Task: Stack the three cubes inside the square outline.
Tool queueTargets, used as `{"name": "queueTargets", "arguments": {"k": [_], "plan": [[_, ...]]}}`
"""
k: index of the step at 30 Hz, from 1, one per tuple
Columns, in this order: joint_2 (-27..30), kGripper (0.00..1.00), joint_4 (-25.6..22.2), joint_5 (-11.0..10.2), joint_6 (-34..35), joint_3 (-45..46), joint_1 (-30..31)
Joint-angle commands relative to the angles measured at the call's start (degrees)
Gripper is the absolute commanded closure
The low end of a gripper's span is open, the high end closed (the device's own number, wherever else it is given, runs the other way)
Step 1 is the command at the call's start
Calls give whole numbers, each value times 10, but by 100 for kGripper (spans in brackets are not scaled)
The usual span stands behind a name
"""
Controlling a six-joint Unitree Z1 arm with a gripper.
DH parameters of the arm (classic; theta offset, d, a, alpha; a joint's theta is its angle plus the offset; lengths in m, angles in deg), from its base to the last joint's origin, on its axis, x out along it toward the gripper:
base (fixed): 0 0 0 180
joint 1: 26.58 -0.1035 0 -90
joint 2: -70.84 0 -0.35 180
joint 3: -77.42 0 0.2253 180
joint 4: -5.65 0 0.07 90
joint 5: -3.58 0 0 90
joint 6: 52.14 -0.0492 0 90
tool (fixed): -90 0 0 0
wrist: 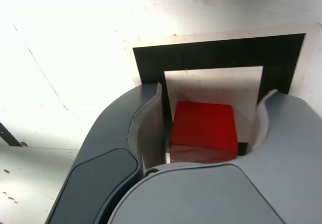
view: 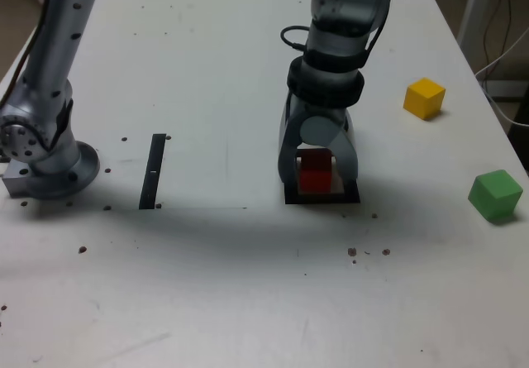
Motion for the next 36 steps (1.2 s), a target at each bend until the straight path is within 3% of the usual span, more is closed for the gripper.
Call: {"name": "queueTargets", "arguments": {"k": [1,18,26,36], "plan": [[13,1,1,-5,-1,4,-3],[52,0,-54,-80,-17,-47,-53],[32,0,-51,-81,-71,-114,-64],[-46,0,-80,-75,-136,-235,-88]]}}
